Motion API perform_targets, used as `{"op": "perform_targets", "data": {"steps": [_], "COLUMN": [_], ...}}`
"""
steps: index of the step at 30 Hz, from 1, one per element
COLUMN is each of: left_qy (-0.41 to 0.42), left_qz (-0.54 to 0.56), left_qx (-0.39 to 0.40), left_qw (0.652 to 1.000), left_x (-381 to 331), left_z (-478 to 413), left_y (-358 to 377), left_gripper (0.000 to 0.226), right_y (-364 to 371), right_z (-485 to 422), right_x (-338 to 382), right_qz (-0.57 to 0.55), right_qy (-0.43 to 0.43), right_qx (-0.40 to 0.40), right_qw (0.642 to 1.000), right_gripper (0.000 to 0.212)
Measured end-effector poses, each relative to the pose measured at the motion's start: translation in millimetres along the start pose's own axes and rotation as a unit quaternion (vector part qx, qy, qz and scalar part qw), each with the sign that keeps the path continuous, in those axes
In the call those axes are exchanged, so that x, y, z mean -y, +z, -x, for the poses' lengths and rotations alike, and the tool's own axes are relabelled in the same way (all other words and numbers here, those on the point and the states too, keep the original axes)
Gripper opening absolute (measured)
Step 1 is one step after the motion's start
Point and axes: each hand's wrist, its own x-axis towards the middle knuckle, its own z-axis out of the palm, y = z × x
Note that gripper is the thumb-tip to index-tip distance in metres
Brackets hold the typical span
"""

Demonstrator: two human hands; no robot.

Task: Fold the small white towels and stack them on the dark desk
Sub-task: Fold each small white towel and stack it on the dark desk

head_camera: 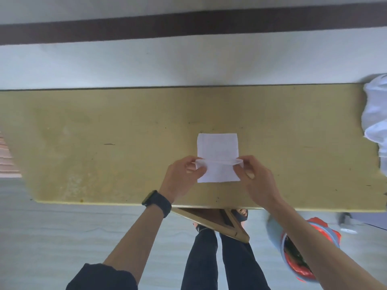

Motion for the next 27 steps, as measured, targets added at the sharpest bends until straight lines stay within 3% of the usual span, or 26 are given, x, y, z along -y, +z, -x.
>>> {"op": "perform_targets", "data": {"steps": [7, 15, 27], "left_qy": [-0.08, -0.094, -0.05], "left_qz": [0.124, 0.106, 0.049], "left_qx": [-0.076, -0.114, -0.144], "left_qw": [0.986, 0.983, 0.987], "left_x": [-14.6, -18.5, -16.1], "left_z": [-50.5, -71.2, -77.7], "left_y": [17.0, 23.2, 27.1], "left_gripper": [0.027, 0.019, 0.009], "right_y": [13.8, 26.5, 33.6], "right_z": [-53.8, -79.8, -88.5], "right_x": [11.3, 8.4, 8.9], "right_qz": [-0.021, 0.002, 0.066], "right_qy": [0.098, 0.138, 0.123], "right_qx": [-0.069, -0.101, -0.119], "right_qw": [0.993, 0.985, 0.983], "right_gripper": [0.016, 0.021, 0.018]}}
